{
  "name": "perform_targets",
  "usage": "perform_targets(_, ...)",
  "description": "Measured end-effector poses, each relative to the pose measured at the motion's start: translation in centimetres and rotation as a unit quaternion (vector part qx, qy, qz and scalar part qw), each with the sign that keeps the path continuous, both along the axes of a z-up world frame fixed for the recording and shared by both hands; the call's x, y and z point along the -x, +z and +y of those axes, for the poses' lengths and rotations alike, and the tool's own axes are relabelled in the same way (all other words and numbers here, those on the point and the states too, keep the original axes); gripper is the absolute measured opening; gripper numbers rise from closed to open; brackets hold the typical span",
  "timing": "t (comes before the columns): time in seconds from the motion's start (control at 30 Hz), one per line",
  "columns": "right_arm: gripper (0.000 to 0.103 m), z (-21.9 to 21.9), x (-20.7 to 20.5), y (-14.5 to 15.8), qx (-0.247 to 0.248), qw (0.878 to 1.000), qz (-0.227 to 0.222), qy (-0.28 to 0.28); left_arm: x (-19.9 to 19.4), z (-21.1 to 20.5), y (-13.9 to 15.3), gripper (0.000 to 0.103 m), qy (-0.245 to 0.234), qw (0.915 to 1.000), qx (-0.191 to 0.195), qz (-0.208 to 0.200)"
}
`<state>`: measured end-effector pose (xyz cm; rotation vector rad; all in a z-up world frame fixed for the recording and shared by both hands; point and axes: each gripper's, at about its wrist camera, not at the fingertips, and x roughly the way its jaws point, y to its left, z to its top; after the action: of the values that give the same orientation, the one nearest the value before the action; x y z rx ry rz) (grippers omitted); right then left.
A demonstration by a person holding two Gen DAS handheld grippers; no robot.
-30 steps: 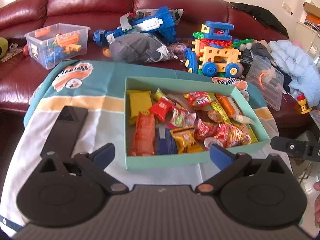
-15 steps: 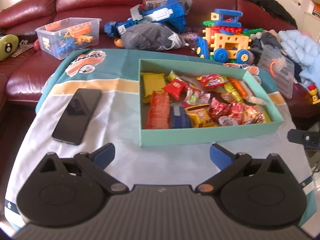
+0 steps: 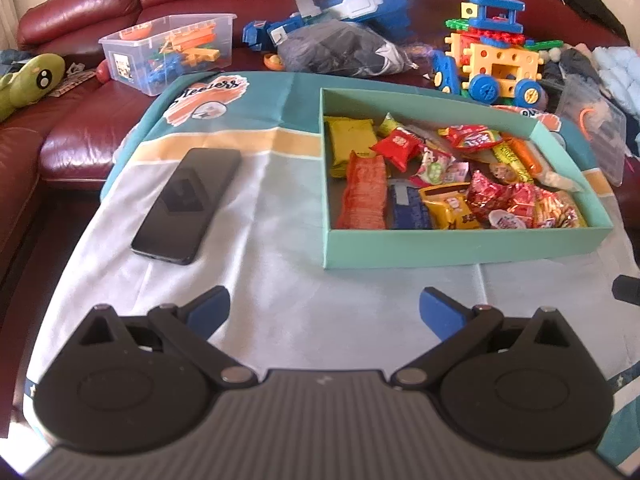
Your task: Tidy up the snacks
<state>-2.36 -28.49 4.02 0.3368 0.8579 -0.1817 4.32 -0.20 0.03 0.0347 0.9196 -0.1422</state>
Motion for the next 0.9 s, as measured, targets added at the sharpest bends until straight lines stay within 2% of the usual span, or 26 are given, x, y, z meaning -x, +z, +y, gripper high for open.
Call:
perform_targets(0.3,0.103,0.1,-0.8,0.2,0.024,1.0,-0.001,0.01,-0.9,0.0,0.2,0.103,0.007,1.0,-0.001,0.004)
perform_targets(0.9,0.103,0.1,-1.3,0.2,0.03,0.999,0.004,0.017,-1.1,0.1,0.5,0.103,0.01,0.9999,-0.002,0.004)
